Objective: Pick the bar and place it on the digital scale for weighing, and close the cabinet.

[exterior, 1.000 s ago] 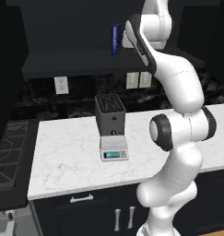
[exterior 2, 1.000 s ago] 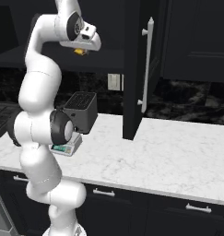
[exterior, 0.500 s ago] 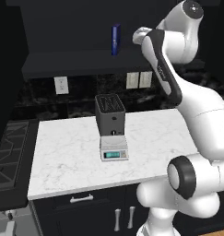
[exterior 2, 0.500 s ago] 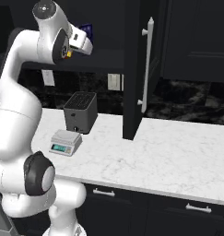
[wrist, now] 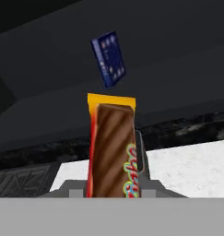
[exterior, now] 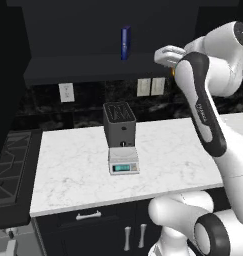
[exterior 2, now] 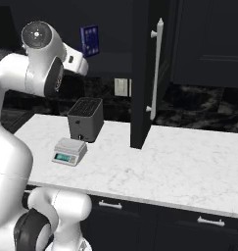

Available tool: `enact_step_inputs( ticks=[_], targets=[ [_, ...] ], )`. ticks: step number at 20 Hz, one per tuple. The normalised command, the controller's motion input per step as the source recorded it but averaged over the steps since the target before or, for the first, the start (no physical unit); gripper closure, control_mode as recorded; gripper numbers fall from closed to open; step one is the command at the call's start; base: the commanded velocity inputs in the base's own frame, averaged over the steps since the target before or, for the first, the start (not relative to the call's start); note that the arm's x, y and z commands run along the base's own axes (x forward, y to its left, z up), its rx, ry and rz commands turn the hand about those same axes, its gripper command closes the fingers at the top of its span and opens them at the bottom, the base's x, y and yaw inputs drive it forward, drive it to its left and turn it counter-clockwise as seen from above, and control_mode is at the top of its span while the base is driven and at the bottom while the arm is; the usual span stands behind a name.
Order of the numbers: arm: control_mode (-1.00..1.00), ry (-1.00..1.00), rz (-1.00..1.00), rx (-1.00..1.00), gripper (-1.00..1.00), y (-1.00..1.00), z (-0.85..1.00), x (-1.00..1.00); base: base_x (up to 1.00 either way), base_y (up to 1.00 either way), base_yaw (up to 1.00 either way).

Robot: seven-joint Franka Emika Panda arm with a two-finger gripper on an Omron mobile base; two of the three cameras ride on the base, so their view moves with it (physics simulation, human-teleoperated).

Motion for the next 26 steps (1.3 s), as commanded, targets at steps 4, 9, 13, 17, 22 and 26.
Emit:
enact_step_inputs(
  ticks=[4, 9, 13, 17, 22, 26],
  targets=[
    [-1.00, -0.13, 0.18, -0.03, 1.00, -0.01, -0.03, -1.00, 0.00, 0.00, 0.00],
    [-1.00, -0.09, 0.31, -0.15, 1.00, 0.60, -0.31, -1.00, 0.00, 0.00, 0.00],
    [-1.00, 0.03, 0.66, -0.20, 1.00, 0.73, -0.66, -0.76, 0.00, 0.00, 0.00],
    [-1.00, 0.20, 0.79, -0.22, 1.00, 0.23, -0.89, -0.18, 0.00, 0.00, 0.00],
    [-1.00, 0.13, 0.69, -0.17, 1.00, 0.05, -0.99, 0.29, 0.00, 0.00, 0.00],
    [-1.00, -0.07, 0.11, -0.08, 1.00, 0.00, -1.00, 0.71, 0.00, 0.00, 0.00]
  ],
)
